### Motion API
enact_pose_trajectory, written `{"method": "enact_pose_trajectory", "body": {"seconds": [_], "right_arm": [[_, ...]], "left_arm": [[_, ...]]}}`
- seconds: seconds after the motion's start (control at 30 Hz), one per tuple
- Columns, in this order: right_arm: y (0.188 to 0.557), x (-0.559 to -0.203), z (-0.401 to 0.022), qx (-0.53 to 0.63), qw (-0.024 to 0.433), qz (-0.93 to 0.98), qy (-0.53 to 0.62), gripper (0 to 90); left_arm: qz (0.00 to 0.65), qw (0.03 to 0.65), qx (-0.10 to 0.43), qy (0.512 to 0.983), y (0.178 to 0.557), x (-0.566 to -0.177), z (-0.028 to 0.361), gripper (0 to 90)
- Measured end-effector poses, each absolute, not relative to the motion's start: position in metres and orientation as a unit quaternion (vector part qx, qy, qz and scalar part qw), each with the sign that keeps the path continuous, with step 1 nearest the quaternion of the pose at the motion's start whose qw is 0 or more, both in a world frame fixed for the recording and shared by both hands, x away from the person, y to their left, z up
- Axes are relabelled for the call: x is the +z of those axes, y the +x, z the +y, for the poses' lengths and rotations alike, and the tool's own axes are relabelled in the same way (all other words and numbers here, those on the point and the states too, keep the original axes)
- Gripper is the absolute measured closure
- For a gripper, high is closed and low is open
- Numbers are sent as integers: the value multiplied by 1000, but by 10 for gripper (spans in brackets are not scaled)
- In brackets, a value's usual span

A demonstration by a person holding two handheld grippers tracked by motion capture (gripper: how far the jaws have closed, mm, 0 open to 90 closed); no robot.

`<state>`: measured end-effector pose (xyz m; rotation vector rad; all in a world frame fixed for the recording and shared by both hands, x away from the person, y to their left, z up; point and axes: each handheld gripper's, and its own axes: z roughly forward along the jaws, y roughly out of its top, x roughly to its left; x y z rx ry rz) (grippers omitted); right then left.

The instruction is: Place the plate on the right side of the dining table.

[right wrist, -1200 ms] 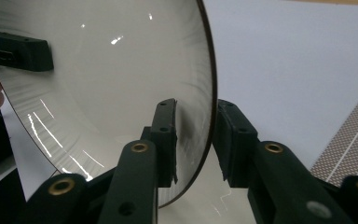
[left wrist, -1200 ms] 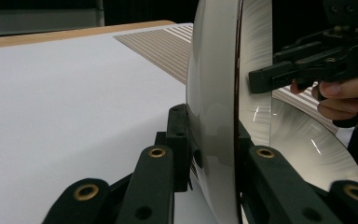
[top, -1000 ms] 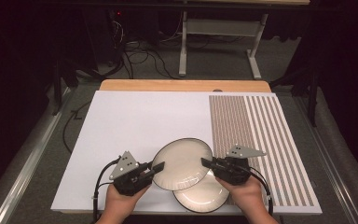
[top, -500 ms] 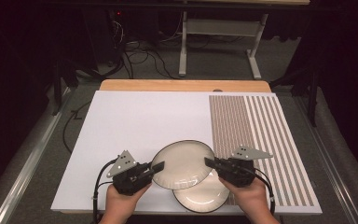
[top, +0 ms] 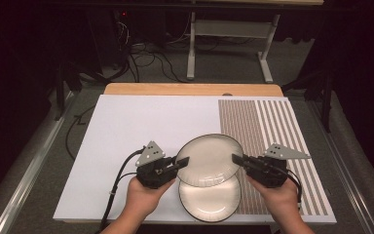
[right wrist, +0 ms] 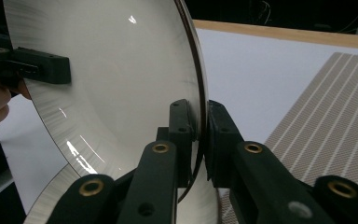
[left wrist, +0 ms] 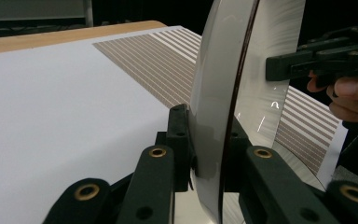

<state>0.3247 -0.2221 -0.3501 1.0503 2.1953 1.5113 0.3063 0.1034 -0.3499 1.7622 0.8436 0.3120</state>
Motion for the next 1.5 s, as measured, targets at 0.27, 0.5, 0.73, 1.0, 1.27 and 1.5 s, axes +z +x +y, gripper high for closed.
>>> {"method": "enact_pose_trajectory", "body": {"seconds": [0.27, 0.5, 0.73, 1.0, 1.27, 1.5], "right_arm": [[330, -338, -252, 530, 169, 745, 368, 847], [333, -346, -271, 535, 178, 734, 380, 845], [335, -345, -291, 530, 196, 723, 396, 843], [340, -351, -317, 520, 205, 712, 426, 843], [341, -353, -331, 512, 218, 707, 437, 849], [340, -356, -344, 505, 225, 703, 446, 859]], "left_arm": [[337, 553, 129, 751, 327, -340, 74, 786], [328, 546, 124, 761, 338, -341, 54, 790], [326, 553, 113, 758, 353, -344, 31, 786], [321, 538, 95, 773, 375, -345, 2, 778], [328, 532, 82, 777, 387, -352, -16, 767], [334, 519, 75, 783, 397, -361, -31, 762]]}}
